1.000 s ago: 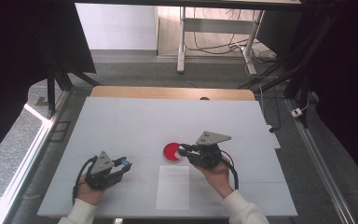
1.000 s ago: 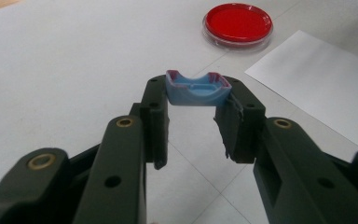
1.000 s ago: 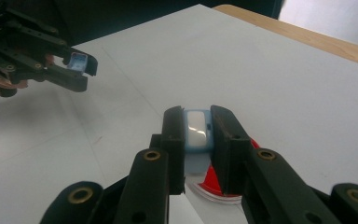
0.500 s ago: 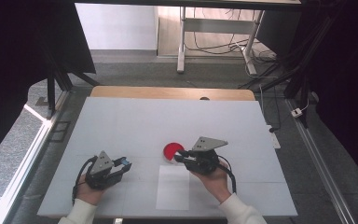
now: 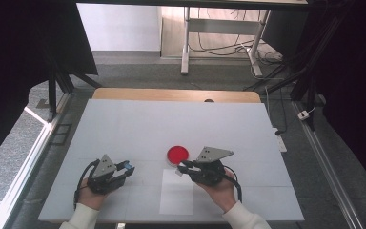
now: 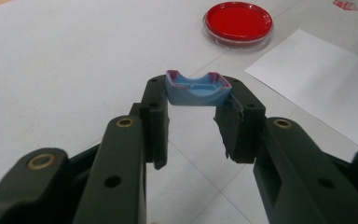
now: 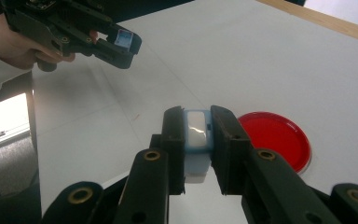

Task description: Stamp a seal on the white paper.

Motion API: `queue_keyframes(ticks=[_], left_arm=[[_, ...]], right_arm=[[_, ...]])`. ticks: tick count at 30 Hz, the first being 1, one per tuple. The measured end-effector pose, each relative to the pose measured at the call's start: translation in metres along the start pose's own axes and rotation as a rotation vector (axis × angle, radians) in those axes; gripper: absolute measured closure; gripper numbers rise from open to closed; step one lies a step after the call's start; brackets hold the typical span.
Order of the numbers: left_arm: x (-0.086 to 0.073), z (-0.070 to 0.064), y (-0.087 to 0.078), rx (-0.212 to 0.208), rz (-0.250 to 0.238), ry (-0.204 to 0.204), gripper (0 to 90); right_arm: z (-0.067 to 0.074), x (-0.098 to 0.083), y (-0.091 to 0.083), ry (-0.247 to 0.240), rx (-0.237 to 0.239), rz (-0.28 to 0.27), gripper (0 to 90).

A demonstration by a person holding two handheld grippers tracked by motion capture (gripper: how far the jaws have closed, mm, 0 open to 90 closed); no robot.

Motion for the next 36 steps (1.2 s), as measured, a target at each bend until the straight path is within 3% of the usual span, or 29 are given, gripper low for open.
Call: queue_keyframes(ticks=[22, 36], left_arm=[[0.000, 0.000, 0.000, -0.003, 0.001, 0.001, 64.3], [-0.001, -0.001, 0.000, -0.003, 0.005, 0.004, 64.3]], right_arm=[[0.021, -0.019, 0.006, -0.056, 0.048, 0.060, 75.2], [0.024, -0.030, 0.016, -0.088, 0.061, 0.109, 75.2]])
Point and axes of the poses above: each handheld gripper's, and its own axes: y roughly forward along the jaws, x roughly out of its top, z roughly to its left, the point moved 10 cm from there along y, roughly forward along the jaws, and after that the axes turned 10 degrees about -y, right-handed, at the moved point
